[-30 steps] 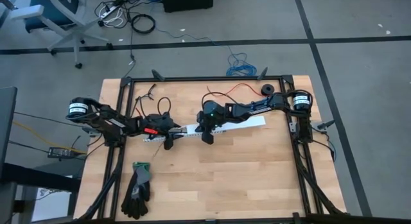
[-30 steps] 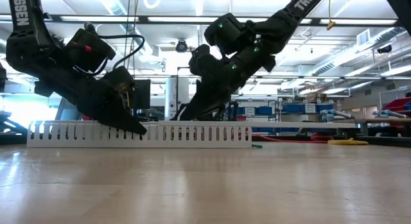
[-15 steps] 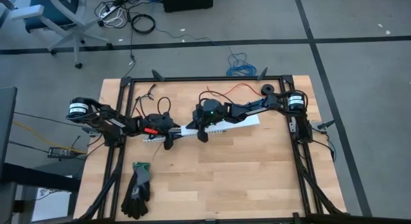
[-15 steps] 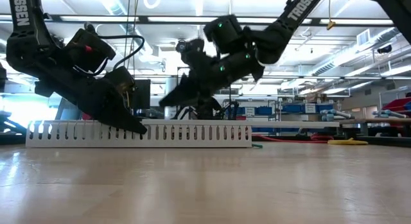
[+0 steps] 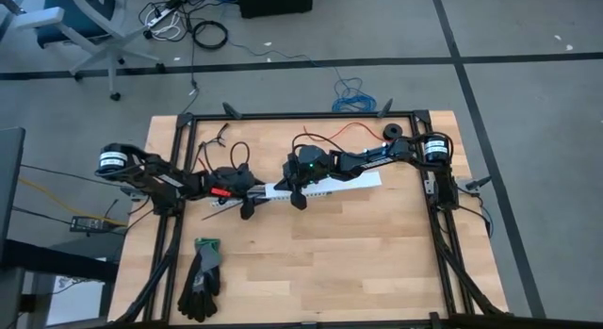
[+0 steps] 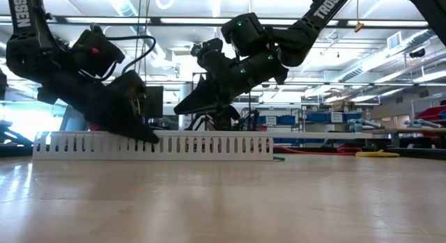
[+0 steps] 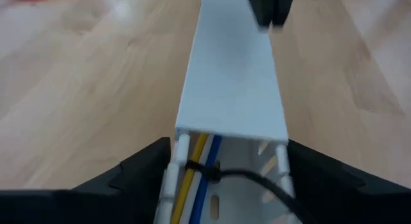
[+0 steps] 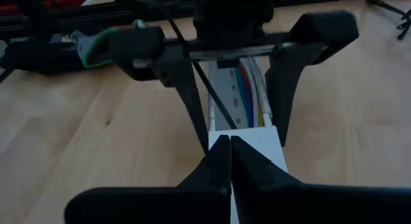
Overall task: Ziptie cables
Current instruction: Close the cable duct
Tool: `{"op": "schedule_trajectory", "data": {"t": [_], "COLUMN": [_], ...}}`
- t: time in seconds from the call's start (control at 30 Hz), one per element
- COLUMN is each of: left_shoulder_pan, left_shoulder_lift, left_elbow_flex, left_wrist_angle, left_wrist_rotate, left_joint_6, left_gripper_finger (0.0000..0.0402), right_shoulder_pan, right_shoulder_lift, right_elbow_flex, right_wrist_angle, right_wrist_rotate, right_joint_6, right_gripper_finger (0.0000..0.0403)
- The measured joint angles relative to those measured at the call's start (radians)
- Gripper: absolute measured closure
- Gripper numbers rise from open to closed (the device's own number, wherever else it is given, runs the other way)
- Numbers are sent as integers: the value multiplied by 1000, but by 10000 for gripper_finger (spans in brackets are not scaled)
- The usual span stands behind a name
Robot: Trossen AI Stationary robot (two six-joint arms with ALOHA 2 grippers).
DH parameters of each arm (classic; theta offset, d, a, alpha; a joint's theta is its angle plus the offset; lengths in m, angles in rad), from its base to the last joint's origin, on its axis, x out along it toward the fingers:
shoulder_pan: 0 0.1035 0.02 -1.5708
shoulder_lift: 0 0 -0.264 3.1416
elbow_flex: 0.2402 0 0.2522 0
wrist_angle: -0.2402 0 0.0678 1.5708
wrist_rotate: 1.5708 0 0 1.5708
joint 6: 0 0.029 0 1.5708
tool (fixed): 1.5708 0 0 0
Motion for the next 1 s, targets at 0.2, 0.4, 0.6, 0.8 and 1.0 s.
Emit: {"op": "schedule_trajectory", "data": {"t": [0.2, 0.4, 0.6, 0.8, 1.0], "left_shoulder_pan": [0, 0, 0, -1, -1], "left_shoulder_lift": [-43, -75, -76, -76, -76], "left_elbow_flex": [-17, -55, -79, -81, -81], "left_wrist_angle": [-4, -42, -27, -25, -24], "left_wrist_rotate": [-1, 0, 8, 8, 8], "left_joint_6": [4, 1, 0, 5, 5], "left_gripper_finger": [111, 111, 111, 115, 149], "right_shoulder_pan": [0, 0, -1, -1, -1], "right_shoulder_lift": [0, 0, 0, -1, -1], "right_elbow_flex": [0, 0, 0, 0, 1], "right_wrist_angle": [-6, -8, -13, -16, -94], "right_wrist_rotate": [-1, -2, -2, -2, -1], "right_joint_6": [2, 2, 2, 2, 26], "right_gripper_finger": [403, 403, 403, 403, 403]}}
